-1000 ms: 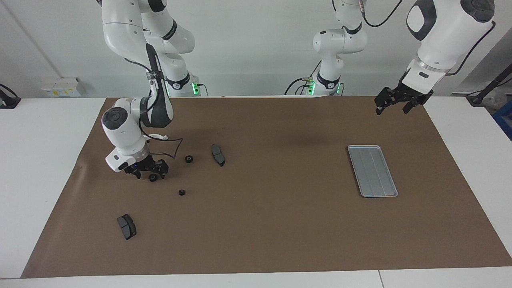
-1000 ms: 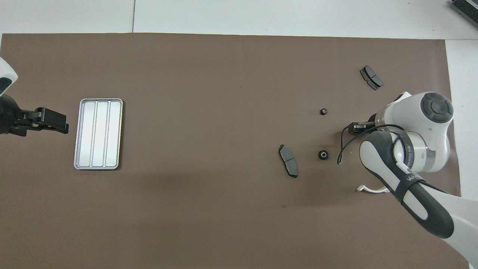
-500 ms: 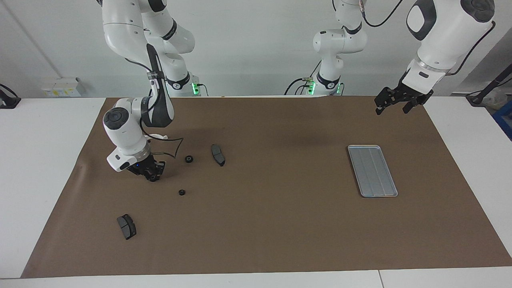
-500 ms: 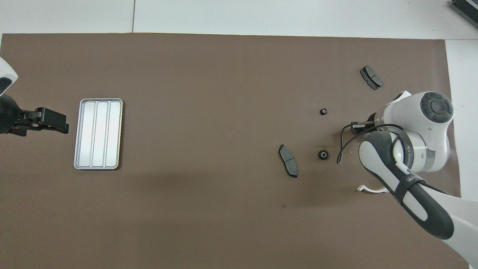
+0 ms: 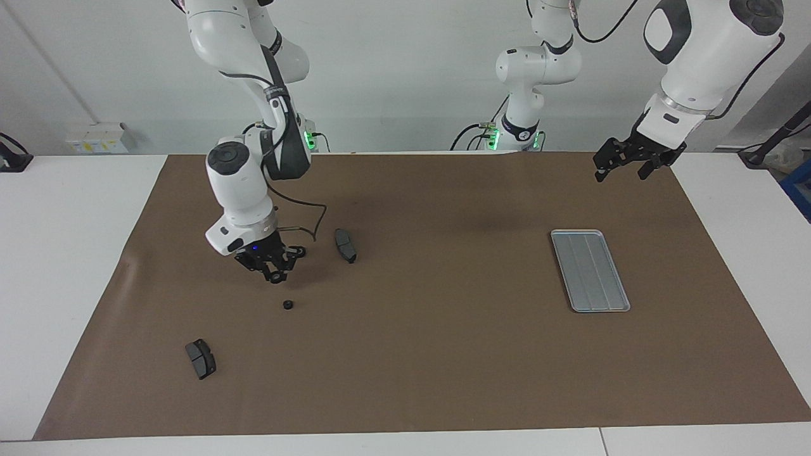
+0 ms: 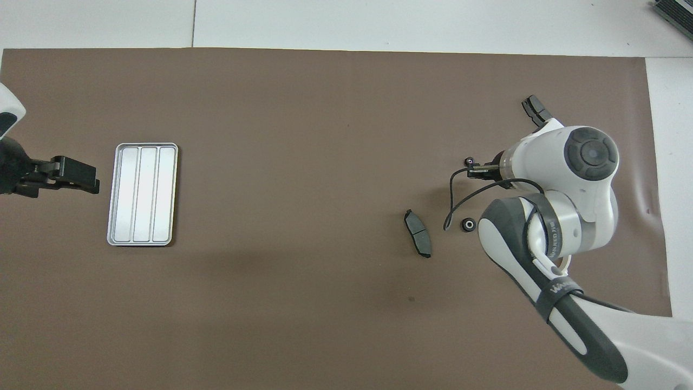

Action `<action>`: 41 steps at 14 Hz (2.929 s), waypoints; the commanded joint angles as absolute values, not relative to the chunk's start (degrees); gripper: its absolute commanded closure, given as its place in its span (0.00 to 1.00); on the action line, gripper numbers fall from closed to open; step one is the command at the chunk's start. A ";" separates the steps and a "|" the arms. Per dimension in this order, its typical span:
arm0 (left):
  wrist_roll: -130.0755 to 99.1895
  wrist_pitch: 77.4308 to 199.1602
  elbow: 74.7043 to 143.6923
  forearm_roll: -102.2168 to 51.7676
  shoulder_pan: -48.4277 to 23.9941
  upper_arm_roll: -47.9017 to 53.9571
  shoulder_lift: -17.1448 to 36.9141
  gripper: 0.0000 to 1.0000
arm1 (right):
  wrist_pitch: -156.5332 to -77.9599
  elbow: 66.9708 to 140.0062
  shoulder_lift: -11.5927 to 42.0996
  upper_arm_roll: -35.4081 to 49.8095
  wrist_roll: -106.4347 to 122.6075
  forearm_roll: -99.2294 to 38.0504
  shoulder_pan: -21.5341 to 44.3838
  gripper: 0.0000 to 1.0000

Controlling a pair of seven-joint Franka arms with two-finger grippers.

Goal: Pick bearing gear from pile to tray

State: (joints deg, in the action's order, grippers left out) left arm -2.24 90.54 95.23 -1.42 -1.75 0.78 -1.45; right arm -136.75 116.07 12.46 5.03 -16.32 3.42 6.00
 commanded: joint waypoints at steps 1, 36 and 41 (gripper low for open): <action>-2.37 90.62 96.86 -1.14 -1.14 1.14 -3.08 0.00 | -135.18 113.56 13.01 5.10 -24.31 2.46 10.27 1.00; -26.60 107.82 104.15 -1.85 -16.41 2.11 -1.16 0.00 | -131.31 110.37 16.28 4.83 -46.34 6.68 23.30 0.00; -35.59 120.47 105.46 -1.76 -25.57 2.11 7.29 0.00 | -131.74 119.51 9.68 4.92 -35.09 5.98 17.59 0.00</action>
State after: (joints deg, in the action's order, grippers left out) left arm -34.52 116.23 104.35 -1.53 -23.99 3.09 5.63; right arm -129.31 113.55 13.52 4.02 -39.34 6.67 19.74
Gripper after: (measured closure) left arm 0.000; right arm 0.000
